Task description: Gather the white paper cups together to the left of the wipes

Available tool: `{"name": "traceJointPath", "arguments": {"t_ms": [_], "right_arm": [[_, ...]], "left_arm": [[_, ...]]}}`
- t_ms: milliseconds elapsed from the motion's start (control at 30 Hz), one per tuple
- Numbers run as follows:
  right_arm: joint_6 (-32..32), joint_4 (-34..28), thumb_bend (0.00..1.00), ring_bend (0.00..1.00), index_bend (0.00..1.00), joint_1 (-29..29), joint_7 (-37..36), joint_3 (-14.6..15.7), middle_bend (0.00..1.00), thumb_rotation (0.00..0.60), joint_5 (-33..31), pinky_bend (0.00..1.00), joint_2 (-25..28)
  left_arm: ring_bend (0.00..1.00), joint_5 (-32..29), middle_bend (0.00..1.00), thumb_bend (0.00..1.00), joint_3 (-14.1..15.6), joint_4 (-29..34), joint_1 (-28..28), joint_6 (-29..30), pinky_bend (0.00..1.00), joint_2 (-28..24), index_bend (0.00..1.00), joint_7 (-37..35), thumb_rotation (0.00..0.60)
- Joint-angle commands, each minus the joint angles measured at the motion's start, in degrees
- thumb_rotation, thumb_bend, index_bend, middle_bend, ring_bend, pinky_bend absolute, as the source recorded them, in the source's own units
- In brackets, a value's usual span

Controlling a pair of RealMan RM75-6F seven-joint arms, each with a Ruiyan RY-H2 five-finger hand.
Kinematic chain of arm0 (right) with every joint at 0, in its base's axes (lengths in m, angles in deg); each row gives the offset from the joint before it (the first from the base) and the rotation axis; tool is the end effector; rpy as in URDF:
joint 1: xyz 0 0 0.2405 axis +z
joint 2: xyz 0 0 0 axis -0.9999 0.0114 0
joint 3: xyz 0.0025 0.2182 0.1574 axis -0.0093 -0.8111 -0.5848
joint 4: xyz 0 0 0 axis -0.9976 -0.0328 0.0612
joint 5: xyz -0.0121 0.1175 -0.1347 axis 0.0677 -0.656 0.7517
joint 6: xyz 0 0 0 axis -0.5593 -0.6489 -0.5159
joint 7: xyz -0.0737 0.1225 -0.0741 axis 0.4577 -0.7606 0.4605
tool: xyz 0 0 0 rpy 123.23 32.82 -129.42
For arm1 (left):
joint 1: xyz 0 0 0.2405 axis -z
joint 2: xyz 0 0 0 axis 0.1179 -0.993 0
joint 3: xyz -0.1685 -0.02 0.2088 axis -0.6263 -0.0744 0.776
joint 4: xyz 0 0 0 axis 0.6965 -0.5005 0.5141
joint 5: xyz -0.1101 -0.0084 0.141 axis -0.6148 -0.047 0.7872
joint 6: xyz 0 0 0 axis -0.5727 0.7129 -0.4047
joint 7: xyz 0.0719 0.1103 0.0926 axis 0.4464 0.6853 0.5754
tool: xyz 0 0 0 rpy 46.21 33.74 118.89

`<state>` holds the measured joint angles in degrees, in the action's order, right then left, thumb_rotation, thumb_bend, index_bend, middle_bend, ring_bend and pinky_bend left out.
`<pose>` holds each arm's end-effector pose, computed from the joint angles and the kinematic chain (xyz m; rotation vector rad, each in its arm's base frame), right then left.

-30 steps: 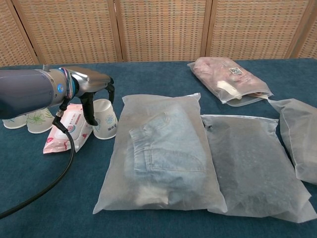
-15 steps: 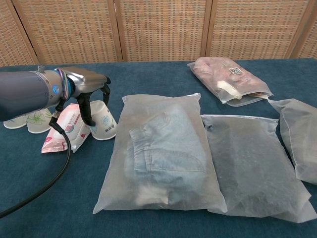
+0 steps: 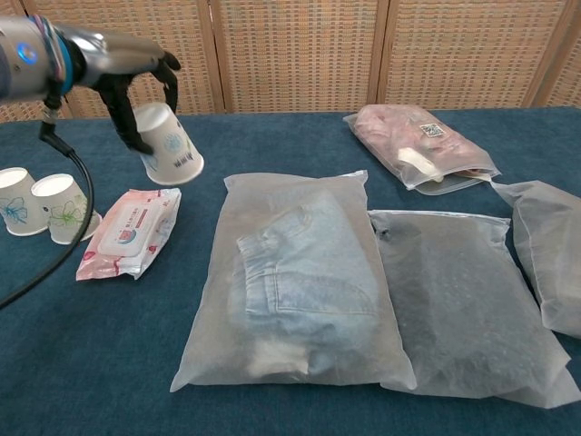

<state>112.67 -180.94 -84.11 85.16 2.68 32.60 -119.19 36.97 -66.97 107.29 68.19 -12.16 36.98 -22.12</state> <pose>-0.2904 -0.1930 0.1731 1.4260 -1.0082 1.0143 -0.0898 0.3959 0.0833 -1.7447 -0.7656 -0.5671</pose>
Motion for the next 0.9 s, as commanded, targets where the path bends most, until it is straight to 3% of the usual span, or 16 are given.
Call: {"name": "traceJointPath", "arguments": {"t_ms": [33,267,600,900], "right_arm": [[0.0,-0.1,0.09,0.00,0.00,0.0,0.4,0.1,0.00,0.600,0.1,0.00,-0.1],[0.3,-0.3,0.09,0.00,0.00,-0.2,0.8,-0.1,0.00,0.600,-0.1,0.00,0.0],[0.4,-0.3,0.09,0.00,0.00,-0.2,1.6,-0.1,0.00,0.600,-0.3,0.00,-0.2],[0.3,-0.3,0.09,0.00,0.00,-0.2,1.9,-0.2,0.00,0.600,-0.5,0.00,-0.3]], "left_arm": [[0.00,0.3,0.00,0.23,-0.7,3.7,-2.6,2.1,0.00,-7.1,0.44,-1.6,0.600],[0.00,-0.2,0.00,0.23,0.5,2.8,-5.7,-1.7,0.00,-13.9,0.44,-5.3,0.600],[0.00,-3.9,0.00,0.23,2.7,-3.2,-8.1,-8.0,0.00,-15.5,0.44,-8.8,0.600],[0.00,-7.9,0.00,0.23,5.4,-5.3,-7.8,-9.9,0.00,-15.5,0.44,-6.9,0.600]]}}
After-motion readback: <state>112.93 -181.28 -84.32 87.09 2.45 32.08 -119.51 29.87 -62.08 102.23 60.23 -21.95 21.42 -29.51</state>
